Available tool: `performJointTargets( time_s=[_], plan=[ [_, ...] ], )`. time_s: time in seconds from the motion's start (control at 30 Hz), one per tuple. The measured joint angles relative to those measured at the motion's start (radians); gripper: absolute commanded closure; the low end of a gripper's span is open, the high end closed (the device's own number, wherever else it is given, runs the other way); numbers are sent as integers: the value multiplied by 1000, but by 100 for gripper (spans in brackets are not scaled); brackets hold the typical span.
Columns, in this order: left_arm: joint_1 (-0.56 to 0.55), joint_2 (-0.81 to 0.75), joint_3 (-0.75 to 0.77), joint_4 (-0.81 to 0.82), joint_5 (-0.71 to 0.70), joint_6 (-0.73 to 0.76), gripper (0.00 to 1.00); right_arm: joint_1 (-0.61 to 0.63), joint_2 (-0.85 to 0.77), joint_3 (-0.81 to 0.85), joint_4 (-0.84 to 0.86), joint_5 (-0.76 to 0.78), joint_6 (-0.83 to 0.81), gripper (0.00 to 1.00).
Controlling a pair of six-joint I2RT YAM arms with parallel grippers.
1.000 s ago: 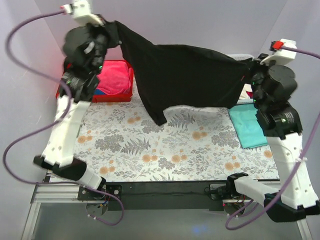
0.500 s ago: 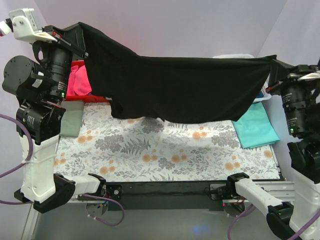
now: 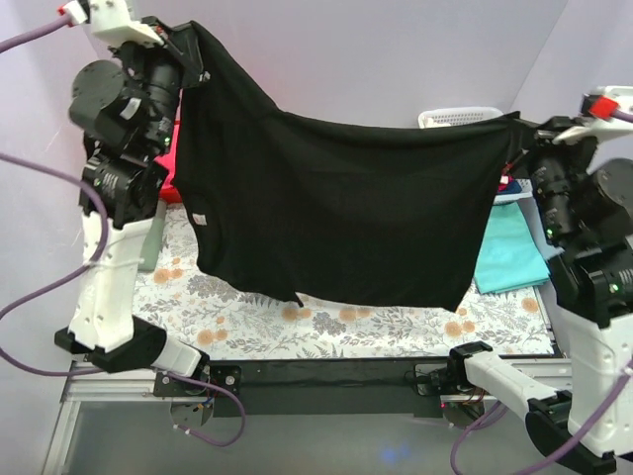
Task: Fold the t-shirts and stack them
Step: Flatten out the tshirt
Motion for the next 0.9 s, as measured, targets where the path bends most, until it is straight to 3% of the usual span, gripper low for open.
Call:
performJointTargets(
  time_s=[0.27,0.43,0.9],
  plan=[
    [0,115,13,51,-64,25,100,0,129,-18,29,-5,1,99],
    [0,100,14,77,-73,43,100,0,129,-18,47,-23,5,99],
    [0,-272,-95,97,-41,46,100,0,-115,-61,55,-224,32,99]
  ],
)
